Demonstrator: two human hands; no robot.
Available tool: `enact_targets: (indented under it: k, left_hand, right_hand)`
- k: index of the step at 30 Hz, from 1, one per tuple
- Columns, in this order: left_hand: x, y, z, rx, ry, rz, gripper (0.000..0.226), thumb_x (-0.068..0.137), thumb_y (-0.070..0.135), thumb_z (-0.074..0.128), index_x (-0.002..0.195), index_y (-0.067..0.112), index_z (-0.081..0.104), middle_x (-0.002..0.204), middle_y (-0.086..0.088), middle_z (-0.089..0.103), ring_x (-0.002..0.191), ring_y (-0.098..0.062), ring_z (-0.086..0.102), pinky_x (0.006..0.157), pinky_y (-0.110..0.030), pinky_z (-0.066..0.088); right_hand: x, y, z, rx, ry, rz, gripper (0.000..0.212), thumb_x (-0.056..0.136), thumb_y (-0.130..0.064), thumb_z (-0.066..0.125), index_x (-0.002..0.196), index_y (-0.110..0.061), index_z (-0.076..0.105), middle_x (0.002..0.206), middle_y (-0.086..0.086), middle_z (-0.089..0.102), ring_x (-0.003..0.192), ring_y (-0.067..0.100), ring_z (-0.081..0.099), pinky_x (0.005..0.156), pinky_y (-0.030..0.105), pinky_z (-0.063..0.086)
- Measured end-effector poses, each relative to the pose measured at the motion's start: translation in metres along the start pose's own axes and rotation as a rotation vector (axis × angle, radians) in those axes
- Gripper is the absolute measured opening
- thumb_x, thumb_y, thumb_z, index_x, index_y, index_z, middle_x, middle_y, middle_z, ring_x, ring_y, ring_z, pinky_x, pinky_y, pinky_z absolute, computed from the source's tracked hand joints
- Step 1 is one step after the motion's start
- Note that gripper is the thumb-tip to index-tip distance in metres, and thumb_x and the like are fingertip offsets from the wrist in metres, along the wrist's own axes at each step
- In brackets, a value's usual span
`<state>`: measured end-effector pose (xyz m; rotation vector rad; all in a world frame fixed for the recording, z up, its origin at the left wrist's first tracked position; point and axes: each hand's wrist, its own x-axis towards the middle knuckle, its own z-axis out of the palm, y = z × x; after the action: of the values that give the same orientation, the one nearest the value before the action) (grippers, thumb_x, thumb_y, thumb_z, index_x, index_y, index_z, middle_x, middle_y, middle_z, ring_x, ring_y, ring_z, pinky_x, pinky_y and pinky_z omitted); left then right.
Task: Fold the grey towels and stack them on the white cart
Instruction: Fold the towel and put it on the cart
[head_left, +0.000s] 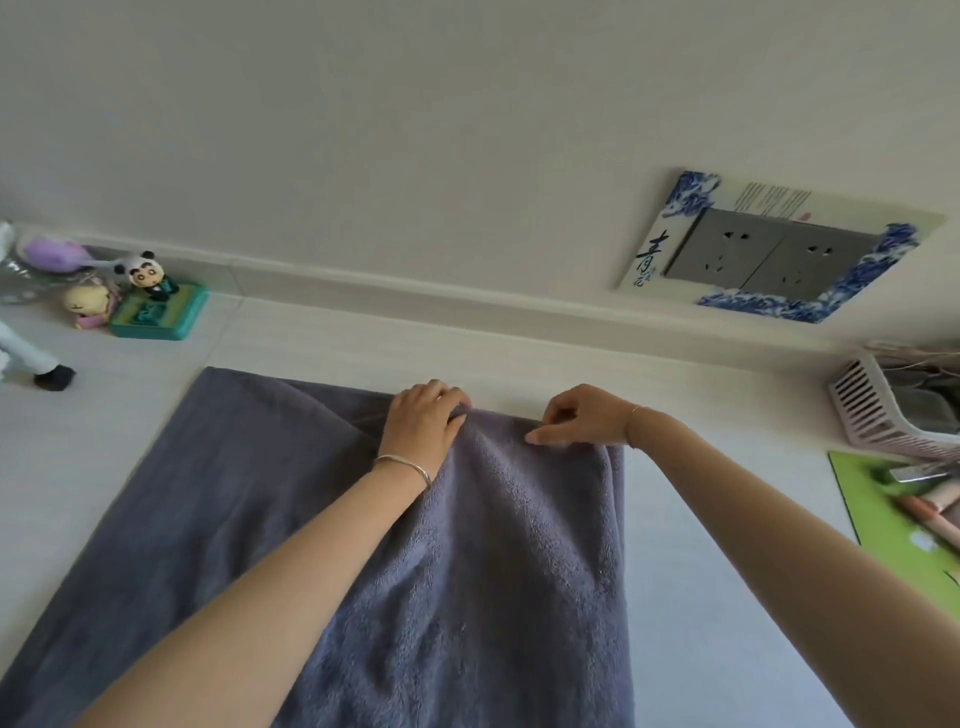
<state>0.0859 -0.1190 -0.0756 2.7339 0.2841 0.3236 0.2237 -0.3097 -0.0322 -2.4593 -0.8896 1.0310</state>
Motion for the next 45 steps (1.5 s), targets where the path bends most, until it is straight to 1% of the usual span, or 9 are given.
enact_targets:
  k: [6,12,18,21,26,29,34,40,45]
  left_hand:
    - [-0.013,-0.007,0.024,-0.04,0.071,-0.021,0.039,0.091,0.035,0.035,0.102,0.014,0.066,0.097,-0.003,0.062,0.089,-0.024,0.059,0.083,-0.03,0.038]
    - [-0.015,-0.006,0.027,-0.03,0.04,-0.025,0.041,0.092,0.041,0.032,0.105,0.019,0.063,0.104,0.0,0.06,0.097,-0.022,0.055,0.085,-0.032,0.037]
    - [-0.009,-0.014,0.011,-0.052,-0.069,-0.006,0.049,0.086,0.05,0.028,0.097,0.017,0.062,0.098,0.0,0.061,0.095,-0.023,0.055,0.085,-0.036,0.04]
    - [-0.003,-0.023,-0.003,-0.042,-0.169,0.062,0.053,0.081,0.054,0.025,0.093,0.017,0.062,0.093,0.001,0.062,0.092,-0.023,0.053,0.082,-0.036,0.04]
    - [0.016,-0.017,-0.01,-0.004,0.028,0.116,0.03,0.083,0.042,0.047,0.081,0.017,0.065,0.077,-0.003,0.058,0.074,-0.027,0.057,0.07,-0.033,0.036]
    - [0.011,-0.02,0.007,0.116,0.054,-0.015,0.021,0.08,0.034,0.06,0.089,0.016,0.068,0.085,-0.01,0.06,0.082,-0.035,0.06,0.077,-0.039,0.04]
    - [-0.02,-0.006,0.004,0.068,0.006,-0.05,0.052,0.091,0.047,0.031,0.128,0.02,0.056,0.129,-0.011,0.056,0.121,-0.036,0.048,0.103,-0.054,0.034]
    - [-0.062,0.006,0.023,0.209,-0.338,0.007,0.073,0.076,0.071,-0.021,0.142,0.041,-0.01,0.158,0.009,-0.003,0.146,-0.023,-0.006,0.114,-0.051,-0.007]
    - [-0.069,0.022,0.011,0.193,-0.357,-0.054,0.085,0.072,0.064,-0.019,0.149,0.031,-0.005,0.159,0.004,-0.005,0.146,-0.024,-0.007,0.115,-0.047,-0.006]
  right_hand:
    - [-0.009,0.023,-0.023,0.003,-0.103,0.017,0.036,0.091,-0.041,0.057,0.063,-0.019,0.05,0.064,-0.006,0.046,0.062,0.008,0.042,0.061,0.021,0.032]
    - [-0.034,0.052,-0.057,-0.23,-0.126,0.199,0.072,0.074,-0.071,0.056,0.074,0.001,0.063,0.076,0.013,0.058,0.073,0.019,0.05,0.073,0.029,0.039]
    - [-0.027,0.047,-0.027,-0.447,0.075,0.094,0.047,0.082,-0.072,0.043,0.074,-0.028,0.059,0.089,-0.005,0.064,0.089,0.019,0.056,0.087,0.03,0.043]
    - [-0.02,0.044,-0.008,-0.265,0.114,0.032,0.034,0.088,-0.056,0.052,0.068,-0.028,0.054,0.075,-0.004,0.058,0.081,0.021,0.053,0.075,0.028,0.039]
    - [-0.02,0.058,-0.002,-0.196,0.158,0.014,0.032,0.094,-0.038,0.052,0.063,-0.032,0.044,0.075,-0.002,0.054,0.079,0.023,0.05,0.068,0.029,0.033]
    - [-0.023,0.064,0.004,-0.221,0.271,0.054,0.026,0.092,-0.041,0.053,0.072,-0.025,0.052,0.076,0.0,0.058,0.08,0.025,0.053,0.071,0.028,0.032]
    - [-0.031,0.063,0.028,-0.134,0.609,0.027,0.019,0.091,-0.036,0.056,0.1,-0.019,0.06,0.1,-0.001,0.062,0.1,0.023,0.053,0.095,0.031,0.03]
    - [-0.07,0.054,0.07,0.251,0.799,0.104,0.048,0.089,-0.029,0.061,0.132,-0.015,0.047,0.14,0.002,0.043,0.131,0.019,0.037,0.109,0.027,0.027]
    - [-0.127,0.037,0.108,0.545,0.858,0.264,0.049,0.09,-0.03,0.06,0.134,-0.018,0.043,0.138,-0.001,0.041,0.118,0.013,0.045,0.104,0.029,0.038]
